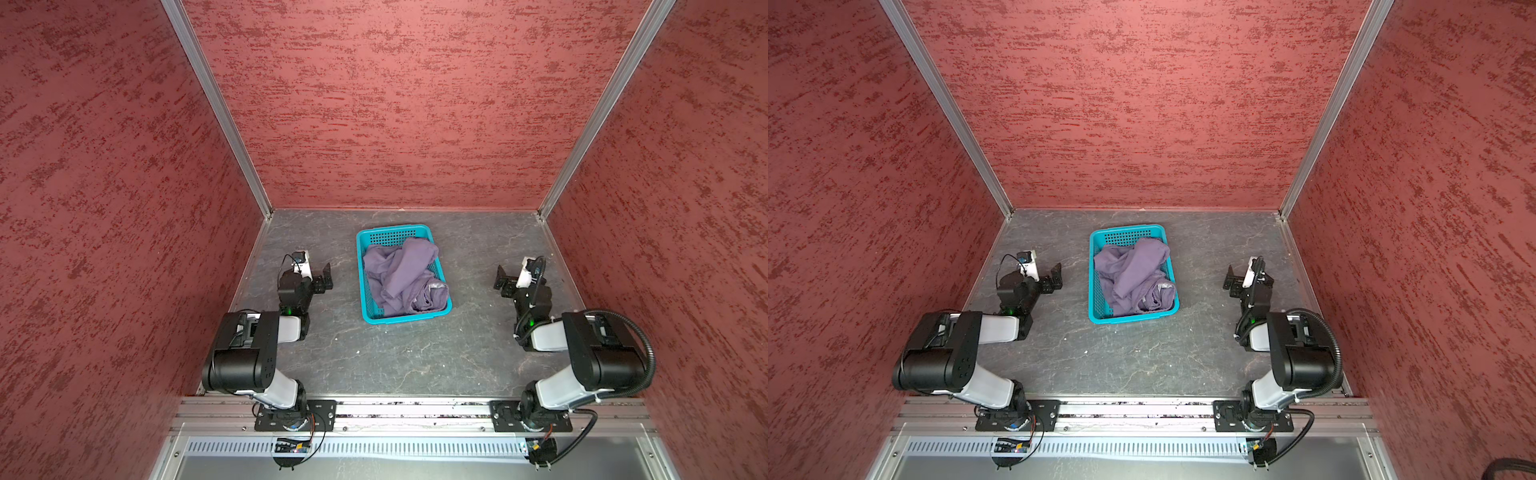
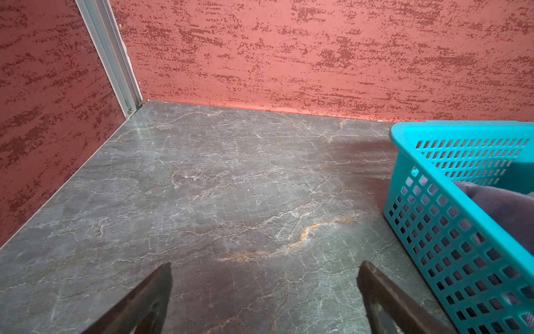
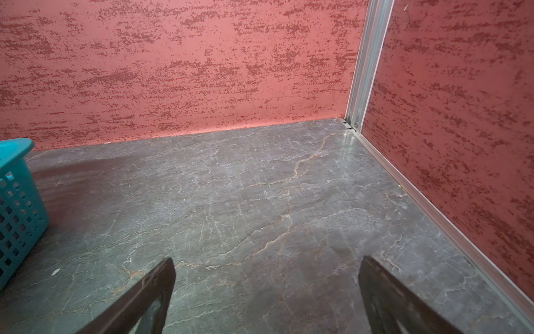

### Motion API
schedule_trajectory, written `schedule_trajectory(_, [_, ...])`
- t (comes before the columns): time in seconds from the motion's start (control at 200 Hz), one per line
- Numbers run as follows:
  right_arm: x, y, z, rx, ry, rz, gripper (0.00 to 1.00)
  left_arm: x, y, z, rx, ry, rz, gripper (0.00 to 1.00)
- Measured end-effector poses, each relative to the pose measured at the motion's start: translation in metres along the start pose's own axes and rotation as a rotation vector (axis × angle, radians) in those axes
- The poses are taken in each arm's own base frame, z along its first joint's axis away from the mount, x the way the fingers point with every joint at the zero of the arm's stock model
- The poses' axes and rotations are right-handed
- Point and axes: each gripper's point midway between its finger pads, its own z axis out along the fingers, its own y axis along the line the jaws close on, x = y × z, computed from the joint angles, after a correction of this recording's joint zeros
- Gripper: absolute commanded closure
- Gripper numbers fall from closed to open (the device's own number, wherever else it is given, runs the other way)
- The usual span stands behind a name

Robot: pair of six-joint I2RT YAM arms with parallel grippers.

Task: Fold and stack the trousers
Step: Rotate the basket at the top-right of the table.

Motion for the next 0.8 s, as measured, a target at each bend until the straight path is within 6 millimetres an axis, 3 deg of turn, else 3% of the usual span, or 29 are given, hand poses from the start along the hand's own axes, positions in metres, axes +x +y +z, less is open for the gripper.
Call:
schedule_trajectory(0.195, [-0.003, 0.000, -0.002, 0.013, 0.000, 0.000, 0.01, 0.002, -0.001, 0.000, -0.001, 0.011, 0.002, 0.01])
schedule_trajectory(0.291, [-0.026, -0.003, -0.012, 0.051, -0.033, 0.015, 0.01, -0.001, -0.009, -0.002, -0.015, 0.045, 0.028, 0.01])
schedule_trajectory(0.421, [-0.081, -0.005, -0.031, 0.097, -0.139, 0.056, 0.01, -0.049, -0.027, -0.005, -0.031, -0.014, 0.059, 0.01])
schedule_trajectory(0.491, [-0.099, -0.006, -0.044, 0.119, -0.178, 0.082, 0.01, -0.072, -0.029, -0.011, -0.059, -0.060, 0.033, 0.01])
schedule_trajectory(0.646, [-0.110, -0.001, -0.068, 0.133, -0.166, 0.127, 0.01, -0.099, -0.004, -0.030, -0.226, -0.056, -0.182, 0.01])
schedule_trajectory(0.802, [-0.112, 0.025, -0.080, 0.069, -0.102, 0.124, 0.01, -0.129, 0.030, -0.052, -0.353, -0.056, -0.431, 0.01])
